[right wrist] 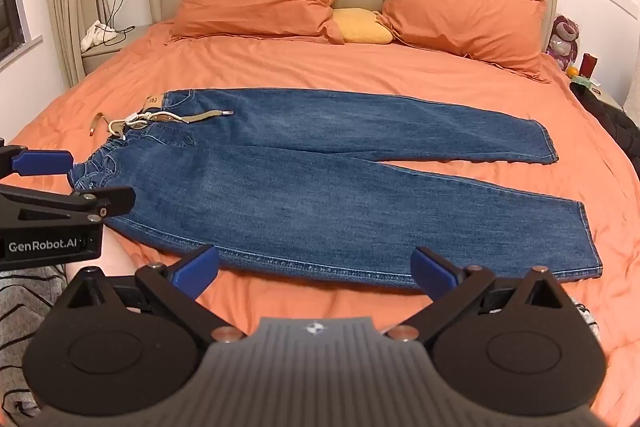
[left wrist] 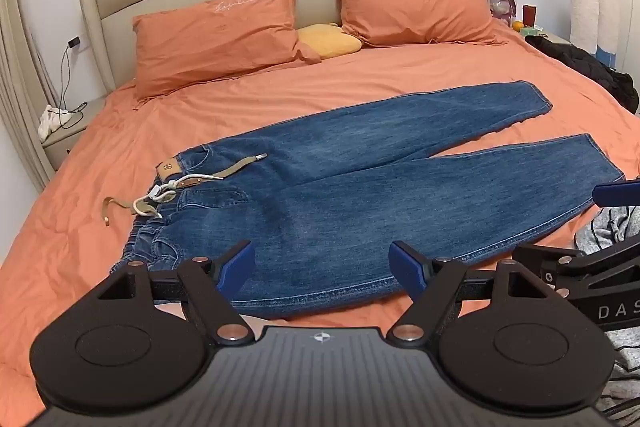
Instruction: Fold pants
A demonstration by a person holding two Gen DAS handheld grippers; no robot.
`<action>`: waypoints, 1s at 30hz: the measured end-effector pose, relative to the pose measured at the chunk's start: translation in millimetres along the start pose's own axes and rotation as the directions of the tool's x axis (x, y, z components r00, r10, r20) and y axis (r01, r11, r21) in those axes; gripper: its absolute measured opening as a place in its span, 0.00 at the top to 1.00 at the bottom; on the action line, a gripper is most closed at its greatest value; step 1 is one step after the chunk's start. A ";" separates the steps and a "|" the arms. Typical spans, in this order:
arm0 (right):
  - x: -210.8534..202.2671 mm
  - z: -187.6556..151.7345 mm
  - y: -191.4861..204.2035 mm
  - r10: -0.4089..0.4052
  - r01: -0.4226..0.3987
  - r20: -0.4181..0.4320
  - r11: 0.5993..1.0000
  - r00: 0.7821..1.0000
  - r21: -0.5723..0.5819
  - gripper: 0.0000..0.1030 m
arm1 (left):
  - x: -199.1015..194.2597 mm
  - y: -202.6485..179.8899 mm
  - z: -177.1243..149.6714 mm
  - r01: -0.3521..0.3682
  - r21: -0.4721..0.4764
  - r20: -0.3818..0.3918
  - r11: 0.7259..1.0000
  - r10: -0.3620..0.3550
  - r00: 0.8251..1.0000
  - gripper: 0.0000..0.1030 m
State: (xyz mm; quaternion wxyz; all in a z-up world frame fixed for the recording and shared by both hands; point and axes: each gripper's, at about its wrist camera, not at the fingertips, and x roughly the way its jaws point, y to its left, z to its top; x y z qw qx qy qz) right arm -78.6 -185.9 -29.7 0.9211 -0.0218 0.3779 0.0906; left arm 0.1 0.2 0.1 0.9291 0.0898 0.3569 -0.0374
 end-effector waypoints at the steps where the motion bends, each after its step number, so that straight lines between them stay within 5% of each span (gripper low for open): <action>1: 0.0 -0.1 0.3 0.000 0.000 0.001 1.000 1.000 0.001 0.05 | 0.0 0.0 0.0 -0.001 0.000 0.002 1.000 0.001 1.000 0.13; 30: -1.3 -0.8 6.7 -0.004 0.004 0.003 1.000 1.000 -0.016 0.05 | -3.4 -2.0 2.4 -0.008 0.017 0.008 1.000 0.008 1.000 0.13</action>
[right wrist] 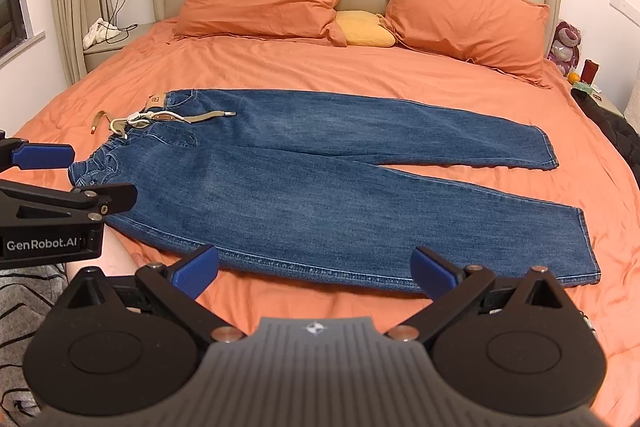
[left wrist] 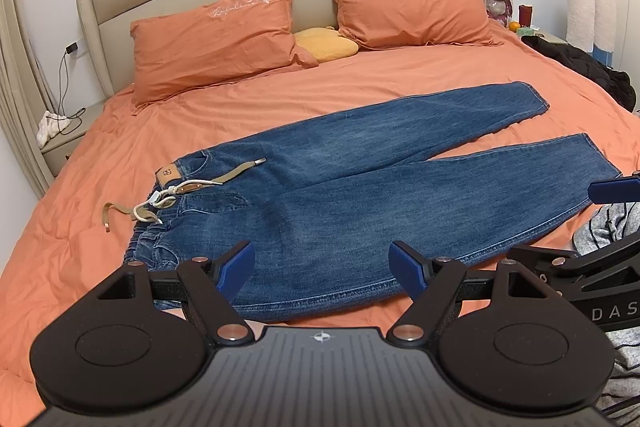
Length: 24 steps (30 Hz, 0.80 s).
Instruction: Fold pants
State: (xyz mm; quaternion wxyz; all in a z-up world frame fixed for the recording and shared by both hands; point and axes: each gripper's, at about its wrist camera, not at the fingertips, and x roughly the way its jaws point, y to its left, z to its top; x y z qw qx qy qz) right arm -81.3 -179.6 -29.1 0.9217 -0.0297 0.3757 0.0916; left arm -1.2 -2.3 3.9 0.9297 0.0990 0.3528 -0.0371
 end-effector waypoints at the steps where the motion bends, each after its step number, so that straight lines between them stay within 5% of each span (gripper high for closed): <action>1: -0.4 -0.3 0.3 0.000 0.000 0.000 1.000 1.000 -0.001 0.05 | -0.2 -0.2 0.1 0.000 0.000 0.000 1.000 0.000 1.000 0.13; 24: -1.5 -1.5 -0.6 -0.017 0.017 0.000 1.000 1.000 0.014 0.05 | 1.8 -2.6 -2.9 0.009 0.000 -0.008 1.000 -0.009 1.000 0.13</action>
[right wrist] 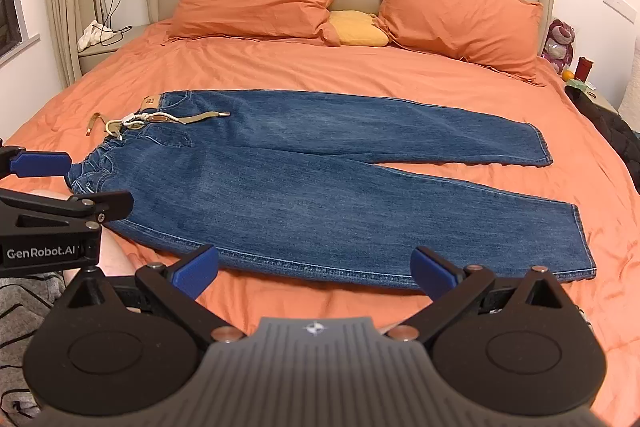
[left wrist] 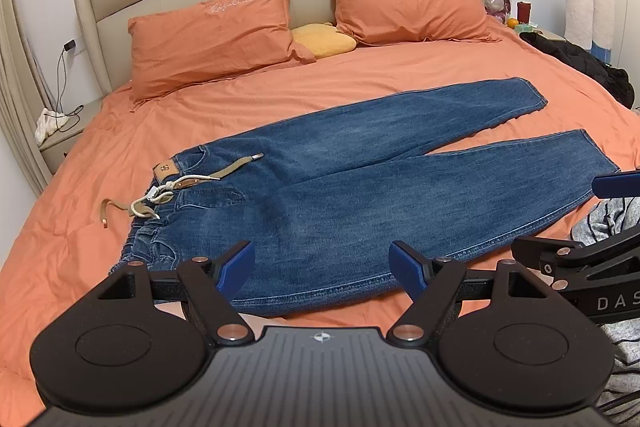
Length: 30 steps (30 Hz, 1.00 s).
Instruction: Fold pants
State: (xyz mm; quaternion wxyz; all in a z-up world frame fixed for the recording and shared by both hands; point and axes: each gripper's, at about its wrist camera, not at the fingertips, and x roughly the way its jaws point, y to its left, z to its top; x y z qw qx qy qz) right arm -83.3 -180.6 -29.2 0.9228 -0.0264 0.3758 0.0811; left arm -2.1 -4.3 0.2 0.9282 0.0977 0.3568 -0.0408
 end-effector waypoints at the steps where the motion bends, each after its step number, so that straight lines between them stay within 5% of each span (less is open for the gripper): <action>1: 0.1 -0.1 -0.2 -0.001 0.001 0.000 1.000 1.000 0.001 0.05 | 0.2 0.0 0.2 0.001 0.000 0.000 1.000 -0.001 1.000 0.13; 30: 0.3 -4.0 -8.2 -0.013 0.013 0.002 1.000 1.000 0.028 0.05 | 0.5 -3.5 -1.6 -0.001 0.010 -0.005 1.000 0.001 1.000 0.13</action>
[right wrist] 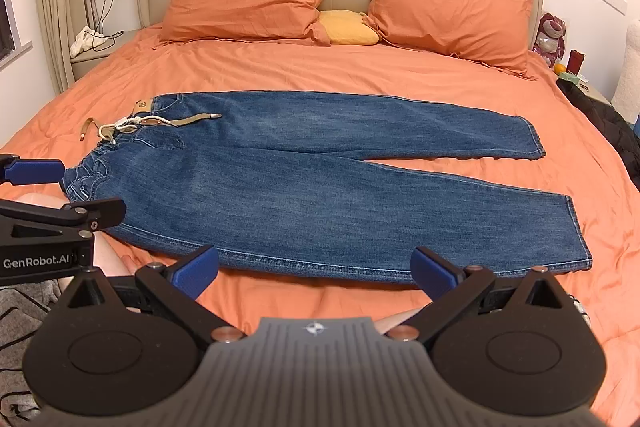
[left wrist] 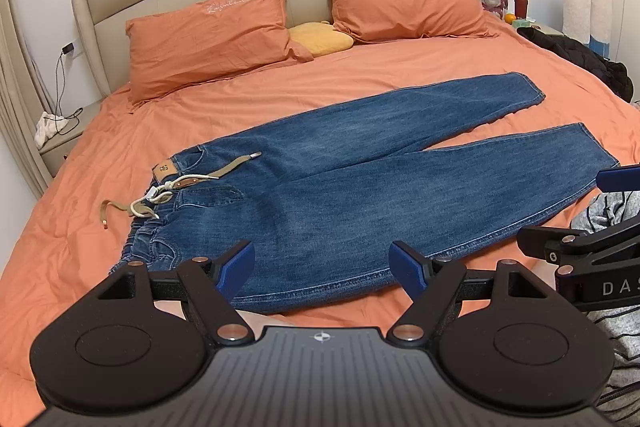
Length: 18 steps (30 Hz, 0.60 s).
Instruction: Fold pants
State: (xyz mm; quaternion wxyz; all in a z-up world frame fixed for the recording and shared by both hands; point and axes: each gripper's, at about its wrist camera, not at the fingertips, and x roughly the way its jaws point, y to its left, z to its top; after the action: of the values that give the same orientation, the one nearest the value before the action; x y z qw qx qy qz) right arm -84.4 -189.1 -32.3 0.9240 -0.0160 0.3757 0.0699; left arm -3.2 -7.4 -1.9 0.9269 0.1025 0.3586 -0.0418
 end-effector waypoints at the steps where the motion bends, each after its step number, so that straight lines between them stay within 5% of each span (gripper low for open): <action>1: 0.0 -0.1 -0.6 -0.001 0.001 0.001 1.000 1.000 0.000 0.05 | -0.6 0.1 0.2 0.001 0.001 0.000 1.000 -0.001 1.000 0.13; 18: -5.5 -1.1 0.2 0.005 -0.005 0.007 1.000 1.000 -0.008 0.05 | -3.1 0.6 -0.6 -0.002 0.007 -0.002 1.000 0.002 1.000 0.13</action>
State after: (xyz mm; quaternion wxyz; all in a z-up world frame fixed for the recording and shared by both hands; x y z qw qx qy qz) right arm -89.1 -189.6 -29.3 0.9251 -0.0183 0.3720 0.0739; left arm -5.8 -6.6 -0.1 0.9262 0.1064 0.3593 -0.0419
